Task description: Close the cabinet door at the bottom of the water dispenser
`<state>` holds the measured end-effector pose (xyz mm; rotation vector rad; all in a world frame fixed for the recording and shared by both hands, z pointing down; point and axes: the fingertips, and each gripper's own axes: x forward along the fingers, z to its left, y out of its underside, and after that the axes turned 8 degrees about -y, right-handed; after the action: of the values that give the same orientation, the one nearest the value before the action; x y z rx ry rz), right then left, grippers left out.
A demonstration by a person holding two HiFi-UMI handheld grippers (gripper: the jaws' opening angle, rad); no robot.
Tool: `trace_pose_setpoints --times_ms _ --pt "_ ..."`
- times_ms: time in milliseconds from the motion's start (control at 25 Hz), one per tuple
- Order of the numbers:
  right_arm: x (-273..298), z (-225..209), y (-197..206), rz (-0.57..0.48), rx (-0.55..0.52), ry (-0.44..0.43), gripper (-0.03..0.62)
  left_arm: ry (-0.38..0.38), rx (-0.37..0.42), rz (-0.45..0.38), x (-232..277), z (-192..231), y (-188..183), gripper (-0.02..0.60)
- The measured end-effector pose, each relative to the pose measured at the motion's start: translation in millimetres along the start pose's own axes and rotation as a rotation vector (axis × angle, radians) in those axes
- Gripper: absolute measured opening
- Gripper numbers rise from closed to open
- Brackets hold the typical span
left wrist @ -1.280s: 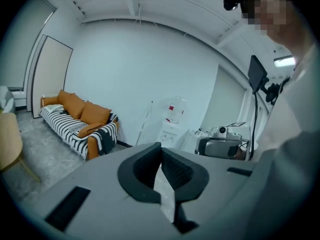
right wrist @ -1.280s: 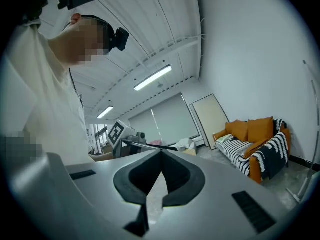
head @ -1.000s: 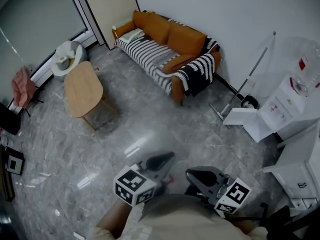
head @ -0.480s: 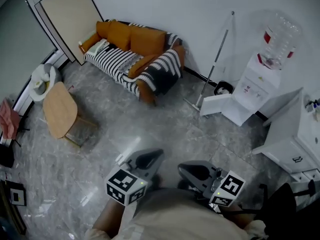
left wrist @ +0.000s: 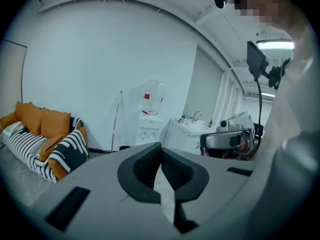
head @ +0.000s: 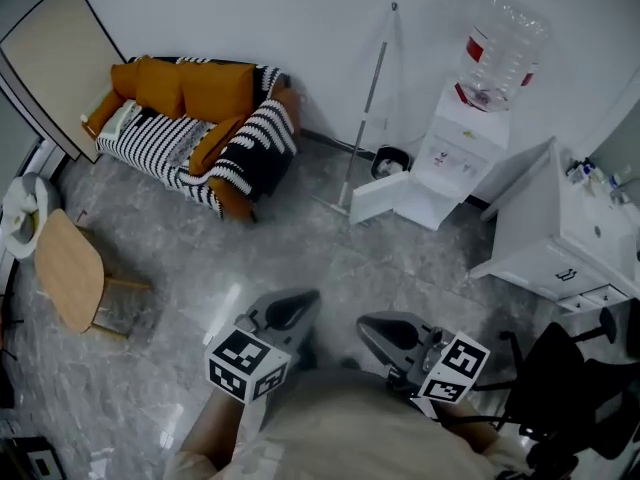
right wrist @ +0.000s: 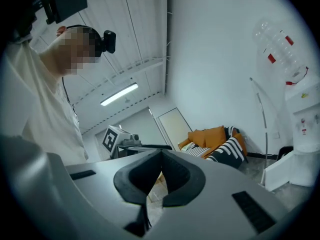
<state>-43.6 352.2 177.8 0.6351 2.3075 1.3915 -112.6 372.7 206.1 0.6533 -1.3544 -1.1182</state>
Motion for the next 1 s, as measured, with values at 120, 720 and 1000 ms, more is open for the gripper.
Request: trace_pose_setpoints --times_ms 120,720,1000 --pt "26.0 -18.6 -13.9 -0.022 -0.017 0.059 0.009 0.052 0.005 -0.020 10.7 30.7 -17.6 -0.006" --pt "118.8 -69.9 -34.3 -0.047 -0.088 0.287 0.009 0.231 -0.042 -0.008 36.6 144.0 -33.5 -0.006" --pt "115.3 -91.7 -44.1 -0.058 -0.073 0.303 0.008 0.277 -0.016 0.025 65.0 131.2 -46.0 -0.006"
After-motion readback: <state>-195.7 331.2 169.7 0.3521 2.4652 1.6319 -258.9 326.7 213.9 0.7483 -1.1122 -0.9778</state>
